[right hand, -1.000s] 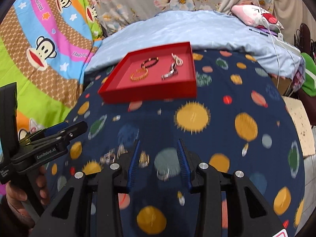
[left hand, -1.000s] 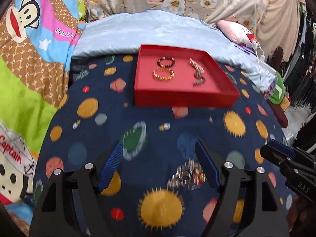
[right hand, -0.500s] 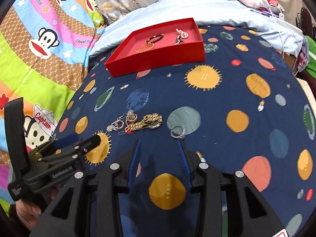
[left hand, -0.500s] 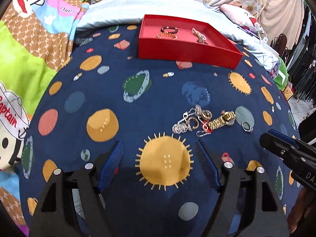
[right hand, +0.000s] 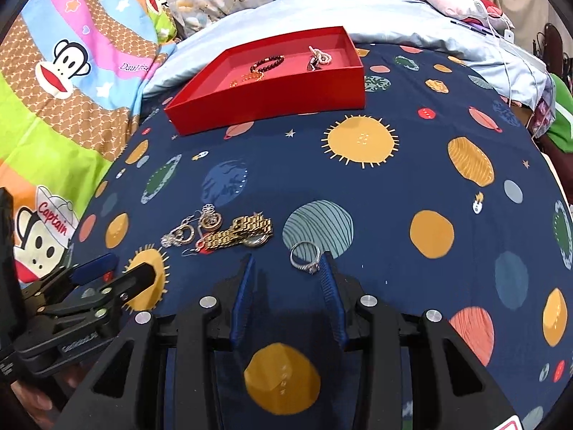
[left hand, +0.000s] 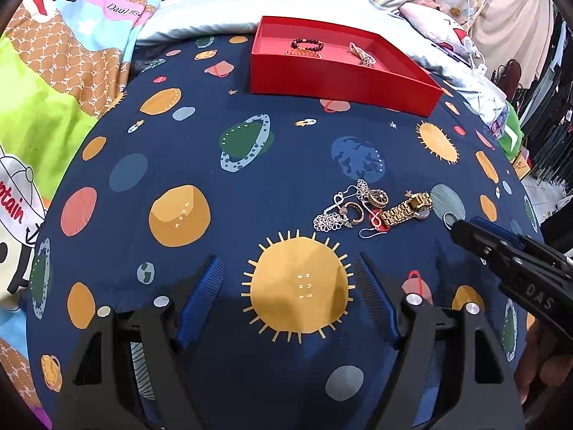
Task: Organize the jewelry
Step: 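Grasp the silver ring with the right tool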
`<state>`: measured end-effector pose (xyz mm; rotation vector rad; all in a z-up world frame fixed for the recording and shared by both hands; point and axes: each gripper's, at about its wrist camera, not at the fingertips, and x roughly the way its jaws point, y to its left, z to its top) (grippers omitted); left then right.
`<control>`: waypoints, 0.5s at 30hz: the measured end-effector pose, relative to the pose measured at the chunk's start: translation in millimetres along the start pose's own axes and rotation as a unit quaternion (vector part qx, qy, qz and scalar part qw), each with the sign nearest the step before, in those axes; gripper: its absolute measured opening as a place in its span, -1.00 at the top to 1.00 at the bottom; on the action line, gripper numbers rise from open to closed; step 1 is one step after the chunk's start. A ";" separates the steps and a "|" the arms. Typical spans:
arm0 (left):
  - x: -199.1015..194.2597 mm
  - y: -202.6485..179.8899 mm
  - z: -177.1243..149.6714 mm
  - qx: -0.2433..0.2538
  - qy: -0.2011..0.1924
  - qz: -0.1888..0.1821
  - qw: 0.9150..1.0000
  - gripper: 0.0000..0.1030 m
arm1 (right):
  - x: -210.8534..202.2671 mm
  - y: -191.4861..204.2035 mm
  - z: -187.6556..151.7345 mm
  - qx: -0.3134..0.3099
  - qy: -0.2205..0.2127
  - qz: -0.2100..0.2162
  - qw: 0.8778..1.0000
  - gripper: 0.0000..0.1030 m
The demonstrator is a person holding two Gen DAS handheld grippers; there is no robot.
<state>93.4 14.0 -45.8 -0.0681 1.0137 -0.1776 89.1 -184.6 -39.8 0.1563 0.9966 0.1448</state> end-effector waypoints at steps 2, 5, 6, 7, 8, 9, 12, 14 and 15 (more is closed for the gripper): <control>0.4 0.7 0.3 -0.002 0.001 0.000 1.000 -0.41 | 4.1 -0.9 1.1 -0.002 0.003 -0.002 1.000 0.29; 0.9 2.0 0.6 -0.003 0.002 0.000 1.000 -0.41 | 9.2 -1.6 0.6 -0.007 0.004 -0.008 1.000 0.30; 1.1 2.5 0.5 -0.004 0.002 -0.001 1.000 -0.41 | 9.3 -1.3 0.1 -0.009 0.002 -0.010 1.000 0.32; 1.2 2.5 0.5 -0.003 0.002 -0.001 1.000 -0.41 | 9.5 -0.5 -0.1 -0.013 0.000 -0.015 1.000 0.35; 1.2 2.5 0.6 -0.003 0.003 -0.001 1.000 -0.41 | 9.8 0.5 -0.6 -0.018 0.000 -0.020 1.000 0.41; 1.4 2.3 0.6 -0.002 0.003 -0.001 1.000 -0.41 | 10.1 1.7 -1.0 -0.025 -0.002 -0.029 0.999 0.48; 2.0 -0.7 0.6 0.002 0.003 -0.004 1.000 -0.41 | 10.6 1.1 -1.1 -0.030 -0.004 -0.041 0.999 0.64; 2.1 -2.6 0.5 0.004 0.003 -0.006 1.000 -0.41 | 10.3 -1.6 -0.9 -0.026 -0.004 -0.039 0.999 0.66; 2.5 -3.6 0.4 0.005 0.003 -0.007 1.000 -0.41 | 10.1 -3.0 -1.0 -0.023 -0.004 -0.037 0.999 0.69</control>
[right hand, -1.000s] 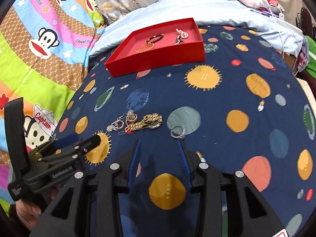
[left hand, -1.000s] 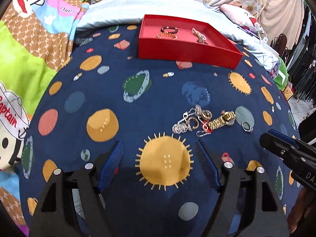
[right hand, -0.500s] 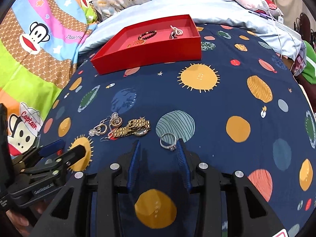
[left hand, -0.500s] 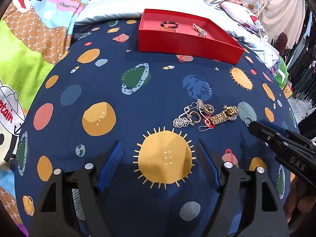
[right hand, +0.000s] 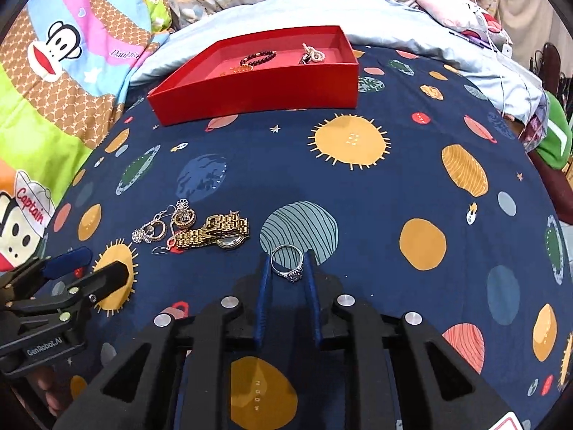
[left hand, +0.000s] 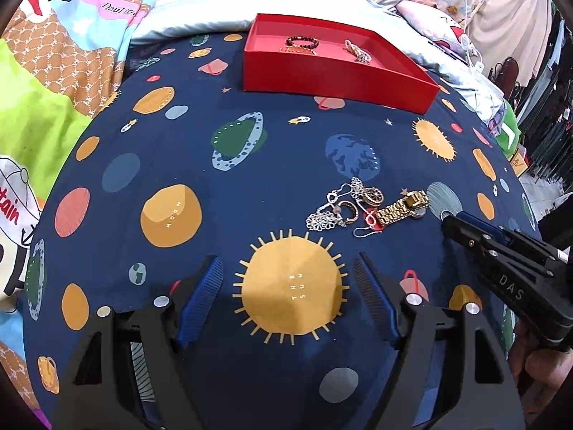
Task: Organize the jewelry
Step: 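Grasp the silver ring with the right tool, then grasp the gold watch with the left tool while the right tool holds the ring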
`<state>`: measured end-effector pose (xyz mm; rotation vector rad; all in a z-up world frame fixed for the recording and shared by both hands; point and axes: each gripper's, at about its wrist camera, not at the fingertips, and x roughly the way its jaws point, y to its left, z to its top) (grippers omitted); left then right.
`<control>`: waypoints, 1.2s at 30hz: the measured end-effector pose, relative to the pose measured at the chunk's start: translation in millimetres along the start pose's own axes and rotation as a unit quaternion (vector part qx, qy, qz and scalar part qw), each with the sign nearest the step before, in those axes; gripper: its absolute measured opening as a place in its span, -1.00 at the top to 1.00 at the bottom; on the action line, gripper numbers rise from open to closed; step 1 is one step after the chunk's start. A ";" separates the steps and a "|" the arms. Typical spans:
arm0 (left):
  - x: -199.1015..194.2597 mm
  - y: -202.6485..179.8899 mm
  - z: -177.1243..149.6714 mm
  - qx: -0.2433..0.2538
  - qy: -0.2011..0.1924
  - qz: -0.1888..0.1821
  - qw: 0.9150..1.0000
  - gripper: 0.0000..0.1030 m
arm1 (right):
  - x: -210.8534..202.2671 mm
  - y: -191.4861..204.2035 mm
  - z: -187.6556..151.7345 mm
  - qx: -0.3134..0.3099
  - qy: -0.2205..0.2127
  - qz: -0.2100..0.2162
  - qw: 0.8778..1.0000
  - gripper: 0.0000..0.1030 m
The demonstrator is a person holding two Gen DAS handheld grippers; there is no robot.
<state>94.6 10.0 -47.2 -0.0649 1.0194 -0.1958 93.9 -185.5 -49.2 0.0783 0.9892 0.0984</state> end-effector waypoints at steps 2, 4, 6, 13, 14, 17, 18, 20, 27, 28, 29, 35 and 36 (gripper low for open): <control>1.1 -1.1 -0.2 0.001 0.002 -0.001 1.000 -0.41 | -0.8 -1.0 -0.4 0.002 0.000 -0.001 1.000 0.73; 1.6 -1.7 0.3 0.001 0.002 -0.002 1.000 -0.41 | -3.1 -2.2 -0.2 0.008 -0.002 0.000 1.000 0.85; 2.3 -2.3 1.5 0.002 0.000 -0.002 1.000 -0.41 | -4.2 -4.6 -0.2 0.015 0.001 0.006 1.000 0.85; 6.6 -1.8 9.1 -0.001 -0.002 -0.002 1.000 -0.41 | -4.8 -6.5 -2.5 0.018 0.006 0.016 1.000 0.85; 6.4 -1.9 9.7 0.000 -0.003 -0.002 1.000 -0.41 | -4.7 -5.9 -2.4 0.015 0.007 0.020 1.000 0.81; 6.8 -2.9 9.7 0.000 -0.002 -0.002 1.000 -0.41 | -4.5 -4.3 -4.0 0.012 0.006 0.023 1.000 0.75; 7.1 -3.1 9.4 -0.001 -0.001 -0.002 1.000 -0.41 | -4.3 -3.0 -5.0 0.009 0.005 0.023 1.000 0.74; 7.7 -3.4 8.4 -0.003 0.000 -0.004 1.000 -0.41 | -4.3 -1.7 -5.8 0.004 0.003 0.021 1.000 0.73; 7.1 -5.1 7.3 0.000 0.000 -0.008 1.000 -0.41 | -5.1 2.9 -7.4 -0.009 0.002 0.021 1.000 0.58; 7.0 -4.6 7.4 0.000 0.001 -0.008 1.000 -0.41 | -4.9 4.0 -7.5 -0.012 0.002 0.019 1.000 0.58; 7.2 -4.3 7.2 -0.001 0.001 -0.008 1.000 -0.41 | -4.8 5.1 -7.7 -0.014 0.001 0.015 1.000 0.58; 6.7 -2.9 6.7 -0.003 0.000 -0.008 1.000 -0.41 | -5.3 0.1 -7.6 -0.001 0.003 0.013 1.000 0.80; 6.9 -3.0 6.9 -0.003 0.000 -0.009 1.000 -0.41 | -5.3 -2.1 -7.5 0.006 0.004 0.017 1.000 0.81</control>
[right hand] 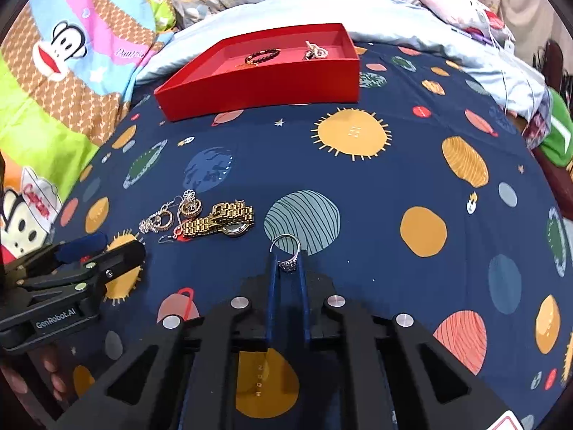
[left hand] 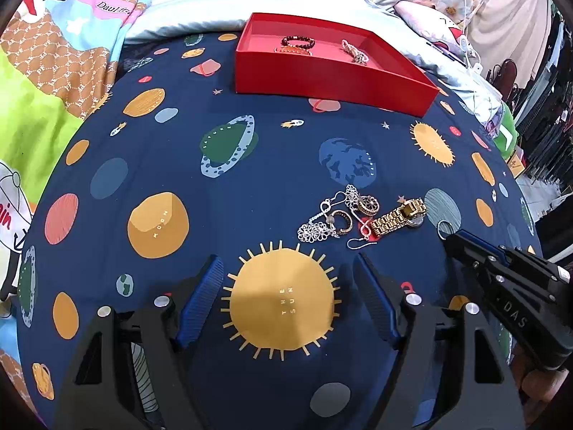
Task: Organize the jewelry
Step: 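Grasp the gold watch with the left tool while the right tool holds the ring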
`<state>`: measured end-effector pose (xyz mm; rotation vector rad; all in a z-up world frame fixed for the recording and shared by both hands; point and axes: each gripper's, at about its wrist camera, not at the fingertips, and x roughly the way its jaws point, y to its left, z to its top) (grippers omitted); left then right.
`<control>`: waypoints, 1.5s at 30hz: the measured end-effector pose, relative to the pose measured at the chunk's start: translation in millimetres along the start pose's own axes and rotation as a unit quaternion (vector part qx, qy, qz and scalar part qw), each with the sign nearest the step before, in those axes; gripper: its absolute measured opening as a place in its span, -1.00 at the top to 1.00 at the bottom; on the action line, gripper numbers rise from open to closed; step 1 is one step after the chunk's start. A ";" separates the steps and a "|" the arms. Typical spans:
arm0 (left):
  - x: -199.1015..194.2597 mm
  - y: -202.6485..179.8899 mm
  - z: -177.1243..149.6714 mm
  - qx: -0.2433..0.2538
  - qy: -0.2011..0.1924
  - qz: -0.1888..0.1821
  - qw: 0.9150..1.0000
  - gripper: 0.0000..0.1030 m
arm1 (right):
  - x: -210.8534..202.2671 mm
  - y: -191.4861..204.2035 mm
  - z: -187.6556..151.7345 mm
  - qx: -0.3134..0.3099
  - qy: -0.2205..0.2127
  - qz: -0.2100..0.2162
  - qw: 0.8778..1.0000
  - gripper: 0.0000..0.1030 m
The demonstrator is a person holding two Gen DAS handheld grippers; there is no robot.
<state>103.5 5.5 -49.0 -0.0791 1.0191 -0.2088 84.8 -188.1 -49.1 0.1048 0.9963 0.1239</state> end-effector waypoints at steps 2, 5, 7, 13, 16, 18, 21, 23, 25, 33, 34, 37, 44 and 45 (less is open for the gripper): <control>1.2 -0.5 0.9 0.002 -0.002 0.000 1.000 -0.41 | -0.2 -1.9 0.2 0.005 0.000 0.002 1.000 0.81; 2.7 -1.5 2.5 0.002 -0.003 0.001 1.000 -0.40 | -1.8 -3.9 0.0 0.013 -0.002 0.006 1.000 0.84; 2.8 -2.3 4.3 0.002 -0.004 -0.003 1.000 -0.36 | -3.6 -5.8 0.2 0.018 -0.003 0.011 1.000 0.84; -0.2 -13.4 9.9 0.011 -0.009 -0.023 1.000 -0.23 | -10.5 -10.4 0.8 0.025 -0.007 0.015 1.000 0.84; -1.1 -24.3 15.2 0.021 -0.014 -0.035 0.999 -0.23 | -14.0 -12.4 1.2 0.028 -0.010 0.015 0.999 0.84; -0.6 -32.9 18.2 0.027 -0.015 -0.044 0.999 -0.23 | -16.6 -14.7 1.5 0.032 -0.013 0.014 0.999 0.84; 3.6 -50.2 21.4 0.044 -0.015 -0.060 0.997 -0.23 | -21.3 -20.0 1.8 0.041 -0.015 0.014 0.999 0.84; 8.7 -60.9 22.0 0.055 -0.011 -0.068 0.996 -0.15 | -26.0 -24.2 1.6 0.047 -0.017 0.012 0.999 0.84; 14.1 -70.0 21.8 0.066 -0.004 -0.076 0.995 -0.04 | -30.0 -28.6 1.9 0.052 -0.018 0.008 0.998 0.84; 27.1 -93.3 25.6 0.105 -0.011 -0.080 0.991 0.24 | -38.0 -45.9 -1.3 0.079 -0.013 0.007 0.997 0.83; 28.0 -94.4 26.5 0.108 -0.010 -0.081 0.991 0.31 | -38.1 -46.7 -1.9 0.081 -0.013 0.007 0.997 0.84; 28.0 -95.6 24.9 0.117 -0.004 -0.088 0.989 0.49 | -38.2 -49.1 -1.8 0.083 -0.013 0.008 0.996 0.83; 24.8 -94.4 15.1 0.098 0.021 -0.105 0.989 0.51 | -36.5 -48.5 -1.0 0.083 -0.013 0.015 0.996 0.83; 25.4 -95.2 15.5 0.099 0.019 -0.096 0.990 0.52 | -36.3 -48.4 -0.6 0.083 -0.013 0.016 0.996 0.83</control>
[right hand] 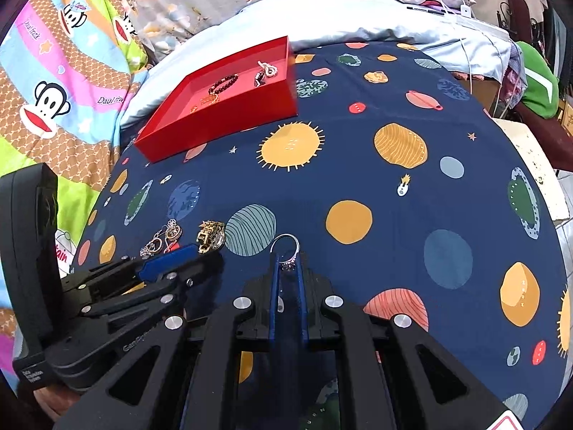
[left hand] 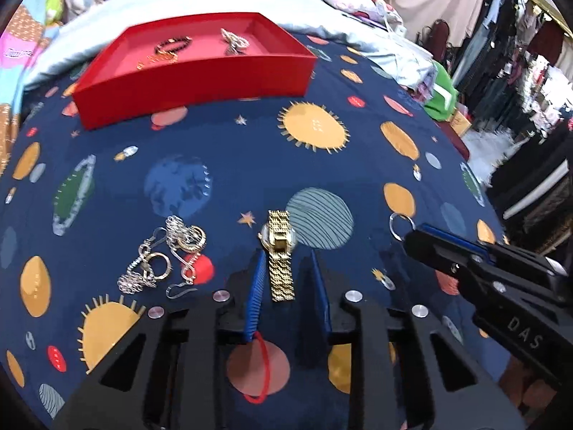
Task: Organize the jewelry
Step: 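Grasp the gold watch with the left tool while the right tool holds the ring, then carry the gold watch with the left tool while the right tool carries the silver ring to the tray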
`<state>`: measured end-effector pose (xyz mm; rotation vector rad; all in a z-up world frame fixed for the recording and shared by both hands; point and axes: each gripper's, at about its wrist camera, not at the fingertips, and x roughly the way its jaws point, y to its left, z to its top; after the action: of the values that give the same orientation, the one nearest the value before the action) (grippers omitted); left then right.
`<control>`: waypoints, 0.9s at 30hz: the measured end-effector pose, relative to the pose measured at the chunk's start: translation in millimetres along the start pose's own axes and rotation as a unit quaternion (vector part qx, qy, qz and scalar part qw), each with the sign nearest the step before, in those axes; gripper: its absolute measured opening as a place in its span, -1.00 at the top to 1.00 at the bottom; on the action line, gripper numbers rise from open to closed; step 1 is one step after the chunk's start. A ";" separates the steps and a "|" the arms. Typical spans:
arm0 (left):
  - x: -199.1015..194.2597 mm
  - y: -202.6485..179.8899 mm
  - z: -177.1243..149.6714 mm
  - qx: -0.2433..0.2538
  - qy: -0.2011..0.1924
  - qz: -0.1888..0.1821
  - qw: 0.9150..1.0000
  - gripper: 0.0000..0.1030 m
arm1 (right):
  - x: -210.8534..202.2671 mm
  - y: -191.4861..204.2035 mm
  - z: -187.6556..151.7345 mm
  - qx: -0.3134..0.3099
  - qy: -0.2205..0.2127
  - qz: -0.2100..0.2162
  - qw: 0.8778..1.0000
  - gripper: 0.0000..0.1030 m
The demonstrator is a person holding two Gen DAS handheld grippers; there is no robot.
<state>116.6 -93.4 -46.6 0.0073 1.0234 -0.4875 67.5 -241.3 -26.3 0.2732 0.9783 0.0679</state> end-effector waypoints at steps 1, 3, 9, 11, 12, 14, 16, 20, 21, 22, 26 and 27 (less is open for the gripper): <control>0.6 -0.1 1.7 0.000 -0.002 0.009 1.000 0.52 | -0.1 0.4 0.0 0.000 0.000 0.000 1.000 0.83; 2.2 1.9 5.2 -0.008 -0.005 0.016 1.000 0.52 | -0.8 0.3 -0.3 0.000 -0.001 0.001 1.000 0.83; 4.0 -0.7 8.0 -0.004 -0.006 0.011 1.000 0.58 | -1.5 -1.1 -0.3 0.003 -0.002 0.001 1.000 0.83; 3.0 -1.5 6.6 -0.003 -0.005 0.008 1.000 0.59 | -1.8 -1.2 -0.1 0.003 -0.002 0.001 1.000 0.83; 2.5 -1.2 6.1 -0.005 -0.005 0.007 1.000 0.64 | -2.1 -1.7 0.1 0.003 -0.003 0.002 1.000 0.83; -3.2 1.1 5.0 -0.011 -0.009 0.002 1.000 0.79 | -3.4 -0.7 0.8 0.002 -0.004 0.004 1.000 0.83; -9.5 2.9 4.7 -0.017 -0.013 -0.001 1.000 0.79 | -5.2 0.9 1.7 0.000 -0.006 0.007 1.000 0.83; -26.5 8.9 5.9 -0.024 -0.026 -0.003 0.999 0.79 | -9.0 6.8 4.1 -0.006 -0.011 0.011 1.000 0.83; -31.6 11.1 6.6 -0.027 -0.030 -0.004 0.999 0.79 | -9.8 8.6 4.5 -0.007 -0.012 0.012 1.000 0.83; -37.2 13.4 7.4 -0.030 -0.034 -0.006 0.999 0.79 | -11.0 10.9 5.2 -0.009 -0.013 0.013 1.000 0.83; -57.0 21.0 12.8 -0.039 -0.048 -0.010 0.998 0.79 | -14.6 19.6 10.1 -0.018 -0.019 0.019 0.999 0.84; -62.4 22.9 15.1 -0.040 -0.052 -0.010 0.998 0.79 | -15.5 23.2 12.8 -0.022 -0.021 0.021 0.999 0.84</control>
<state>111.5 -52.3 7.6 -0.0982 0.9406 -0.4596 70.9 -224.3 -1.0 0.2544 0.9281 0.1217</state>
